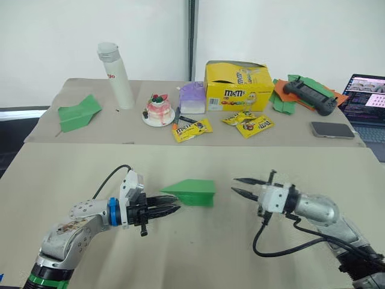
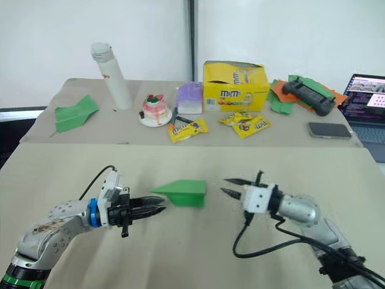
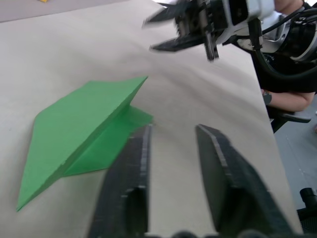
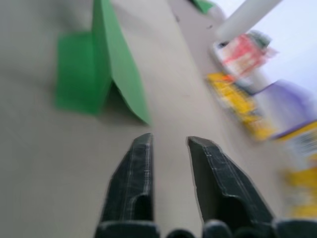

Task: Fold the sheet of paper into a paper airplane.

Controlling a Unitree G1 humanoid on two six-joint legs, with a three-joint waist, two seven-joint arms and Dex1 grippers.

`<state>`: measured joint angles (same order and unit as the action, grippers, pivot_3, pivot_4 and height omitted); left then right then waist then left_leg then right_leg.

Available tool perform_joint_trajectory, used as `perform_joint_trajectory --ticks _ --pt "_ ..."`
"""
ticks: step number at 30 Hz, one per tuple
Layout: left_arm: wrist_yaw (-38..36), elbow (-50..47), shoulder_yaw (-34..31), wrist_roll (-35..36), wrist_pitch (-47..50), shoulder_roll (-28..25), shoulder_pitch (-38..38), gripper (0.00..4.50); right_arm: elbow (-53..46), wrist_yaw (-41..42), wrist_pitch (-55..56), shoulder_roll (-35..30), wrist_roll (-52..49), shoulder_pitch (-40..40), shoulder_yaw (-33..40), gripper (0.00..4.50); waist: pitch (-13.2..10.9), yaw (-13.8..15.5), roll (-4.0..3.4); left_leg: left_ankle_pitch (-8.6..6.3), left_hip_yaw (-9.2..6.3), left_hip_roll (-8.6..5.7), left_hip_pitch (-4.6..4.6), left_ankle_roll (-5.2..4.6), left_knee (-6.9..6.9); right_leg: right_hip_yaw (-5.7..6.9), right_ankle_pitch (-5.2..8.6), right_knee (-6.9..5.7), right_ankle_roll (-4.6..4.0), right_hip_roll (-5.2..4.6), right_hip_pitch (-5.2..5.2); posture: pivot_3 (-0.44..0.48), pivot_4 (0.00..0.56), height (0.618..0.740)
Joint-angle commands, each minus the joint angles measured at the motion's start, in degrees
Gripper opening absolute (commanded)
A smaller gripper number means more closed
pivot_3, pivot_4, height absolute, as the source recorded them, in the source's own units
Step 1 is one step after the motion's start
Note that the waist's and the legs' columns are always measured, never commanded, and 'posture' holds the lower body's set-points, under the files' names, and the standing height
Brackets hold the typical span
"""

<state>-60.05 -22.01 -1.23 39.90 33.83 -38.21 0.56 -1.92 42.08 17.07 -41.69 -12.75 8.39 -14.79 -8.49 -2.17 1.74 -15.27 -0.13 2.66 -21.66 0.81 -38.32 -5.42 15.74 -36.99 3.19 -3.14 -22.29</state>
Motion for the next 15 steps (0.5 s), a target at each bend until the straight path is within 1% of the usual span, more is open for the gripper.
perform_joint_trajectory --ticks 1,3,6,9,11,15 --pt "-0.1 -2.8 -2.1 2.4 0.1 -0.5 -0.2 0.00 -6.8 1.4 -13.2 2.9 -8.5 3.0 1.6 0.04 0.0 0.1 -0.03 0.00 -0.01 -0.02 -0.03 0.00 -0.01 0.00 0.00 -0.01 0.00 -0.02 -0.02 0.000 0.150 0.740" --pt "0.7 -3.2 -3.4 3.9 0.5 -0.4 0.1 0.00 -8.0 0.8 -18.0 6.2 -8.7 5.1 0.5 0.04 0.0 0.0 0.00 0.00 0.01 -0.08 -0.05 0.01 -0.03 -0.01 0.00 -0.01 0.00 -0.07 -0.04 0.000 0.150 0.740" --pt "1.5 -3.3 -3.9 4.0 0.4 -0.5 0.3 0.00 -7.9 0.9 -21.8 9.7 -7.7 6.1 -0.3 0.04 0.0 0.2 -0.01 0.00 -0.01 -0.05 -0.04 0.01 -0.04 0.03 0.00 -0.02 0.01 -0.02 -0.05 0.000 0.150 0.740" --pt "2.8 -2.3 -4.3 3.0 -0.3 -0.4 1.1 0.00 -6.3 2.9 -23.0 10.5 -4.1 5.5 -2.6 0.04 0.0 0.6 -0.01 0.00 -0.01 -0.06 -0.14 0.01 -0.03 0.07 0.01 0.01 0.03 -0.03 -0.13 0.000 0.150 0.740" --pt "2.7 -2.0 -4.0 2.2 -0.9 -0.9 1.4 0.00 -6.2 6.4 -23.3 9.9 -3.3 4.1 -4.7 0.04 0.0 0.9 -0.01 0.00 0.00 -0.09 -0.26 0.01 -0.04 0.06 0.01 0.02 0.03 -0.04 -0.22 0.000 0.150 0.740" --pt "2.2 -2.4 -3.6 2.0 -1.7 -1.0 2.0 0.00 -4.8 9.4 -20.8 9.8 -0.5 2.9 -6.1 0.04 0.0 1.1 -0.01 0.01 0.01 -0.09 -0.30 0.01 -0.04 0.05 0.01 -0.01 0.02 -0.04 -0.30 0.000 0.150 0.740"
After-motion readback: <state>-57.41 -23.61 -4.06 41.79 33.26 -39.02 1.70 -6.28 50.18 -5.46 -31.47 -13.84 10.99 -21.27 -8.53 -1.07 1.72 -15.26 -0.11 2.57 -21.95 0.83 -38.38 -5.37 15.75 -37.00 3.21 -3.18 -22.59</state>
